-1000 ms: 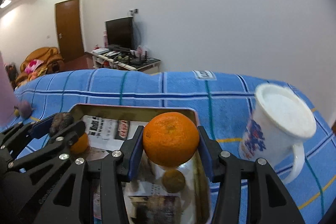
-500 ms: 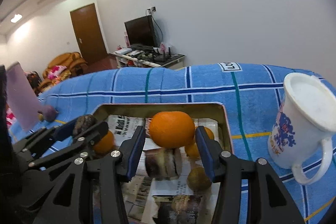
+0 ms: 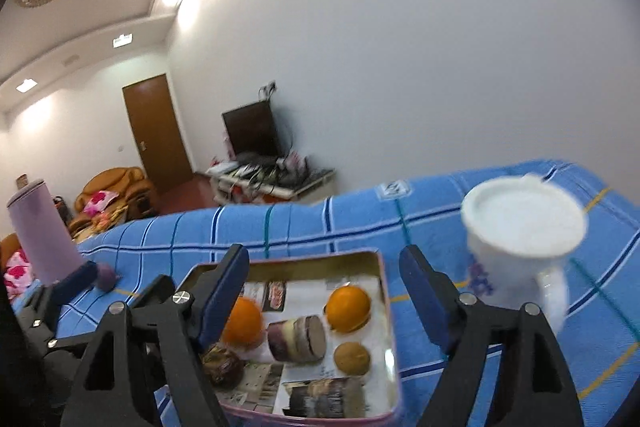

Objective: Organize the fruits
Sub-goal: 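Withdraw both open tools from the tin toward the beet and yellow fruit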

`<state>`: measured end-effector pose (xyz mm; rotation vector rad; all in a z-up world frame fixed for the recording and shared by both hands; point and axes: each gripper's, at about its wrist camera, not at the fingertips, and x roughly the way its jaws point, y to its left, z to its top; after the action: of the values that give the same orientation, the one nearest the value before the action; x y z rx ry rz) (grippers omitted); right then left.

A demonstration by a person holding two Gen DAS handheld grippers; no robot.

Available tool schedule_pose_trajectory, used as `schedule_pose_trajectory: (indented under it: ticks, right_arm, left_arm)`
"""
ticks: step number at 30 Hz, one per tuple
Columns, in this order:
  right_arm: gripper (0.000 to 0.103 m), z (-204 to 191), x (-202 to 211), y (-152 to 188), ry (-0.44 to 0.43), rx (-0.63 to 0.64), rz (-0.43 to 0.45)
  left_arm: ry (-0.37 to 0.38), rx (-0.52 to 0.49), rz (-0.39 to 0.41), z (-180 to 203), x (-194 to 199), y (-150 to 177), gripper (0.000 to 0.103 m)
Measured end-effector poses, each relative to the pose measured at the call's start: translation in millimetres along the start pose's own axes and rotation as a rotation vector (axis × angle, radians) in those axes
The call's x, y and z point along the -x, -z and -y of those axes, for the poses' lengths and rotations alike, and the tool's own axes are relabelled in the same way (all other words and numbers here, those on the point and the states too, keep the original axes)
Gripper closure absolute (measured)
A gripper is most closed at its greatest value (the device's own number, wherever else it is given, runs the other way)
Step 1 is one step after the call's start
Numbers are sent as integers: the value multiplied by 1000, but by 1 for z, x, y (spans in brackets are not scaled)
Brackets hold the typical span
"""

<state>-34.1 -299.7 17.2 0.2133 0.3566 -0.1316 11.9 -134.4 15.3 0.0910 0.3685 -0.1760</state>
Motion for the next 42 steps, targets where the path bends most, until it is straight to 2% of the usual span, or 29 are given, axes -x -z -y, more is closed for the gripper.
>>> schedule_pose_trajectory:
  ticks: [6,13,16,27,34,42]
  right_arm:
    - [24,-13,15,1,109,54,79]
    - [24,-17,30,5,143,92,160]
    - [24,-20,31,6,146,103,159]
    - [24,-21,37,10,173,89,161]
    - [24,-28,41,15,181,113,144]
    - [24,-31,47,19,171,106,124]
  left_arm:
    - [-76,13,34,-13,9,3,0]
    - [-142,33,69,-29,18,6,0]
    - [-156,18,77,-27,21,11,0]
    - [-110,21,66,-26,29,14,0]
    - [-66,-15,71,-16,37,17,0]
    - [-60,-13,71,-15,45,19,0]
